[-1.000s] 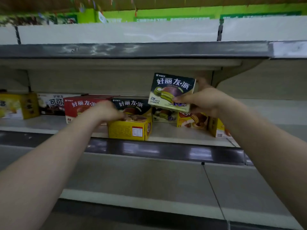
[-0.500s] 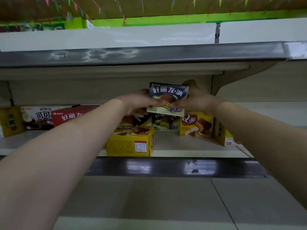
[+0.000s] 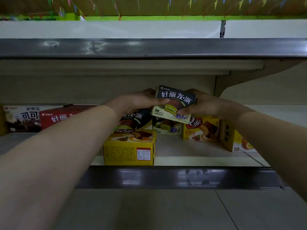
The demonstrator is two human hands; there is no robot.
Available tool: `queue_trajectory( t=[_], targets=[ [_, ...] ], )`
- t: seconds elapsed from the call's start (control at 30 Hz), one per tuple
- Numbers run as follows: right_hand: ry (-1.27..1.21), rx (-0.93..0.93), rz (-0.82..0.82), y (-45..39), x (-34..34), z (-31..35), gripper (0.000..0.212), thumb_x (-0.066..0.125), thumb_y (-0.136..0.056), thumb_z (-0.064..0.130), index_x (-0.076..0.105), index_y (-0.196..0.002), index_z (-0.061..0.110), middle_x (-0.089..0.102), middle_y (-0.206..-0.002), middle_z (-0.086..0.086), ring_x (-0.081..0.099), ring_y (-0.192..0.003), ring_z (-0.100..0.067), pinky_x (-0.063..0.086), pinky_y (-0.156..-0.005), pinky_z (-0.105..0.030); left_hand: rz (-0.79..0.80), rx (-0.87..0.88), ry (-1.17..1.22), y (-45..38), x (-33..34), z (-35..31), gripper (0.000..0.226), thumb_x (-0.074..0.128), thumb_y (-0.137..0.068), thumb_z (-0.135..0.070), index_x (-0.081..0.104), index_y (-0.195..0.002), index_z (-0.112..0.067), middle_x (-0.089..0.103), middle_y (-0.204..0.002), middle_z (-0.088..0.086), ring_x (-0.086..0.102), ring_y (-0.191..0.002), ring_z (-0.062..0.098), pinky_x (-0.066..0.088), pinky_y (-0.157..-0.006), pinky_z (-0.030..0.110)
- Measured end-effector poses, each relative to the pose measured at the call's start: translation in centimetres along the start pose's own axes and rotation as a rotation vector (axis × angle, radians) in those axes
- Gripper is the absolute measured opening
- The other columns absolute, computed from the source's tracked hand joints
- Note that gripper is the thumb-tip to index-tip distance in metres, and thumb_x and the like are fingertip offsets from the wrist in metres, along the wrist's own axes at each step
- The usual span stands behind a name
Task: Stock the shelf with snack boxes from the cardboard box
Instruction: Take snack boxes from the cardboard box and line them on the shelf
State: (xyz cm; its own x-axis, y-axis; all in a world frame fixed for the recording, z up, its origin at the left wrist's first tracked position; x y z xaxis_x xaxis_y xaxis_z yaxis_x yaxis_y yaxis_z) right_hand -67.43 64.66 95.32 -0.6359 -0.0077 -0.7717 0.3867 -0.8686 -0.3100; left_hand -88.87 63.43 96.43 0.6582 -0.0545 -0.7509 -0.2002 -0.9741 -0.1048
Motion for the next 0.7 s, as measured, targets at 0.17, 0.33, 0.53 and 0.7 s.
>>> queue_trajectory(
  t=[0.17,0.33,0.53,0.7],
  targets=[
    [0.085,0.042,-0.018,-0.7,-0.3,-0.7,0.086,0.085,-0.067,0.034,0.038,-0.138,0.023,0.05,-0.125,0.009,0.055,-0.111,-0.011,0.049,-0.091,-0.027,0.002,0.058,-0.128,-0.9,0.1,0.5,0.093,0.065,-0.08,-0.057,0.019,-0.153,-0.02,0.031,-0.155,0.002,0.03,-0.142,0.023,0.027,-0.106,0.032],
    [0.115,0.08,0.015,-0.9,-0.3,-1.2,0.079,0.083,-0.07,0.034,0.039,-0.135,0.029,0.057,-0.116,0.009,0.058,-0.097,-0.006,0.046,-0.074,-0.016,0.044,0.107,-0.22,-1.6,0.5,0.0,0.07,0.071,-0.081,-0.047,0.045,-0.14,-0.021,0.052,-0.136,-0.006,0.046,-0.127,0.013,0.032,-0.097,0.022],
    [0.104,0.123,0.07,-1.1,-1.1,-2.0,0.079,0.084,-0.065,0.036,0.04,-0.131,0.032,0.064,-0.11,0.007,0.066,-0.092,-0.01,0.055,-0.079,-0.028,0.062,0.145,-0.258,-2.1,0.9,0.2,0.072,0.062,-0.085,-0.054,0.037,-0.146,-0.026,0.045,-0.144,-0.007,0.04,-0.133,0.012,0.026,-0.096,0.02],
    [0.112,0.146,0.117,-1.7,-1.0,-1.8,0.096,0.084,-0.047,0.041,0.038,-0.131,0.035,0.064,-0.113,0.002,0.068,-0.094,-0.019,0.057,-0.085,-0.04,0.086,0.167,-0.353,-2.1,1.0,0.7,0.077,0.06,-0.08,-0.065,0.039,-0.145,-0.03,0.045,-0.145,-0.01,0.041,-0.134,0.012,0.03,-0.1,0.022]
  ],
)
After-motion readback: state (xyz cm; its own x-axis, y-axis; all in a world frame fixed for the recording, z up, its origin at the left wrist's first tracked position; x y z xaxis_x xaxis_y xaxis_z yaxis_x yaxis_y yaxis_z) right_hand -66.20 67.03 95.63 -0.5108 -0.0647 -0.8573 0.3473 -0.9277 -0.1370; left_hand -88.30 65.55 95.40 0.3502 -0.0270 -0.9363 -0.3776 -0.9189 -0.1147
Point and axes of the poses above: each hand's wrist, its own y-axis away from the middle knuckle, its own x-axis out of the palm, z = x × y, the point moved 1 cm from there along -y, towards the middle knuckle
